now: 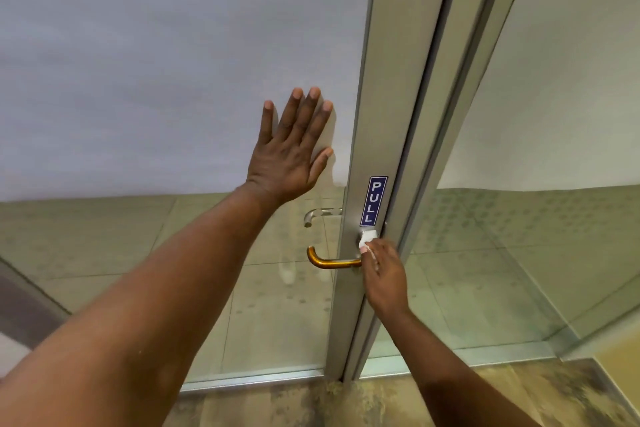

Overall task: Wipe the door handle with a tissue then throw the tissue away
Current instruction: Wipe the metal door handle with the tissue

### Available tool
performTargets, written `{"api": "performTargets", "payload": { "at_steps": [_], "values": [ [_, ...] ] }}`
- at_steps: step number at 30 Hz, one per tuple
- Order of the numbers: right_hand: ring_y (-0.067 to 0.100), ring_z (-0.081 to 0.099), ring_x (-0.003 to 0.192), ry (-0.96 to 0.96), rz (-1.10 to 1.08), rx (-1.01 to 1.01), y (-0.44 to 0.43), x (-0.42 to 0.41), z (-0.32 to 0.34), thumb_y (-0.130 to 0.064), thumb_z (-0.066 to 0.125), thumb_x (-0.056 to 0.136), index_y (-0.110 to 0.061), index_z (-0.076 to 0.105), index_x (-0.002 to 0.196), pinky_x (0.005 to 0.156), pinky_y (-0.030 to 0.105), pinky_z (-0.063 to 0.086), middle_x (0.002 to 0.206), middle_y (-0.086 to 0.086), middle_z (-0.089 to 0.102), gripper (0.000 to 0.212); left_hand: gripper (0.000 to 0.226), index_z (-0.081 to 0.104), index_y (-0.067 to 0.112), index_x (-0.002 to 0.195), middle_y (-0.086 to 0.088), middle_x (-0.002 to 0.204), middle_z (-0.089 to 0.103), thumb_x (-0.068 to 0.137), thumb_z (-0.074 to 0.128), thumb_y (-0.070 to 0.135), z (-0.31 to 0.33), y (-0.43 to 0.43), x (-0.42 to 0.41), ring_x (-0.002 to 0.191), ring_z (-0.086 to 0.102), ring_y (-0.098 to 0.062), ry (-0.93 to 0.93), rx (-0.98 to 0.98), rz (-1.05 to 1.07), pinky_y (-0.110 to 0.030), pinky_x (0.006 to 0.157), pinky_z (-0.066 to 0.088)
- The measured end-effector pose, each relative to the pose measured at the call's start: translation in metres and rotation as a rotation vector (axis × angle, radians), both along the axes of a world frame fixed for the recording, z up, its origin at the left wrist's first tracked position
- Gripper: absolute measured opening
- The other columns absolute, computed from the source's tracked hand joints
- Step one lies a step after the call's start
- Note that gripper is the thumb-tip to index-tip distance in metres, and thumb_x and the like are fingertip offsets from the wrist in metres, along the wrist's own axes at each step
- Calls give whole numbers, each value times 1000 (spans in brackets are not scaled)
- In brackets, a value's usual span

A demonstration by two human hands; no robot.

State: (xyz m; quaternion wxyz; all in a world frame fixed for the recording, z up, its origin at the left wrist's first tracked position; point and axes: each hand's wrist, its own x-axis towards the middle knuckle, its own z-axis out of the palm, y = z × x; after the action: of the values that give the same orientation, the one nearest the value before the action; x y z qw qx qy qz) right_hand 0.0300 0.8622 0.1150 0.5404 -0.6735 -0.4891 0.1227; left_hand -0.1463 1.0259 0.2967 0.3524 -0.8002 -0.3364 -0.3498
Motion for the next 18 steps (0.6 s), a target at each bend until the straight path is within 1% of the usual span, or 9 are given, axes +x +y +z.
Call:
{"api": "performTargets", "payload": {
  "at_steps": [3, 6, 7, 8, 10, 11, 13, 15, 18],
  "values": [
    [0, 58, 103, -104, 17, -5, 1, -1, -5, -32, 51, 104, -14, 68, 115, 83, 6, 41, 119, -10, 56, 27, 80, -10, 17, 165, -8, 174, -13, 107, 28, 56, 0, 1, 1, 155, -30, -25, -1, 5, 5, -50, 123, -21],
    [9, 57, 109, -198, 24, -9, 3, 1, -7, -31, 50, 105, -11, 70, 119, 90, 21, 47, 125, -4, 58, 32, 81, -11, 17, 165, -10, 173, -12, 106, 28, 57, -1, 1, 1, 155, -31, -25, 1, 6, 10, -51, 123, -19],
    [10, 57, 108, -201, 19, -11, 4, 2, -8, -30, 49, 105, -11, 70, 118, 89, 20, 47, 125, -4, 58, 31, 81, -11, 17, 165, -10, 172, -12, 106, 28, 57, -1, 1, 1, 155, -31, -25, 0, 7, 12, -51, 123, -20],
    [9, 58, 106, -176, 6, -15, 5, 2, -8, -29, 49, 105, -10, 70, 118, 87, 15, 45, 123, -4, 58, 31, 81, -11, 17, 165, -10, 171, -11, 106, 29, 57, -1, 1, 1, 155, -31, -25, 0, 7, 14, -51, 123, -20],
    [10, 61, 99, -60, -47, -23, 9, 1, -9, -27, 50, 105, -9, 69, 116, 79, 3, 40, 117, -5, 59, 29, 82, -11, 17, 165, -10, 170, -10, 106, 29, 57, -1, 1, 1, 155, -31, -25, 0, 9, 16, -51, 123, -20],
    [12, 62, 95, 14, -78, -18, 10, 0, -11, -26, 51, 105, -8, 69, 114, 75, 1, 40, 112, -4, 59, 27, 81, -11, 17, 165, -10, 171, -10, 106, 28, 57, -1, 1, 1, 155, -30, -25, 2, 9, 17, -51, 123, -20],
    [13, 65, 92, 208, -131, 9, 14, -5, -13, -22, 54, 104, -12, 71, 108, 75, 8, 45, 106, -4, 62, 21, 81, -12, 17, 165, -10, 171, -10, 106, 28, 57, -1, 1, 1, 155, -31, -25, 6, 11, 19, -51, 123, -20],
    [8, 67, 90, 424, -180, 25, 17, -8, -13, -22, 57, 103, -18, 73, 101, 74, 17, 51, 104, -2, 67, 16, 81, -12, 17, 165, -10, 171, -10, 106, 27, 57, -1, 1, 1, 155, -30, -26, 6, 13, 17, -51, 123, -21],
    [19, 72, 87, 714, -253, -9, 22, -6, -14, -26, 58, 101, -21, 76, 91, 72, 29, 55, 95, 6, 75, 21, 81, -12, 17, 165, -10, 171, -10, 106, 27, 58, -1, 2, 1, 156, -30, -27, 5, 14, 18, -51, 123, -20]
  ]
}}
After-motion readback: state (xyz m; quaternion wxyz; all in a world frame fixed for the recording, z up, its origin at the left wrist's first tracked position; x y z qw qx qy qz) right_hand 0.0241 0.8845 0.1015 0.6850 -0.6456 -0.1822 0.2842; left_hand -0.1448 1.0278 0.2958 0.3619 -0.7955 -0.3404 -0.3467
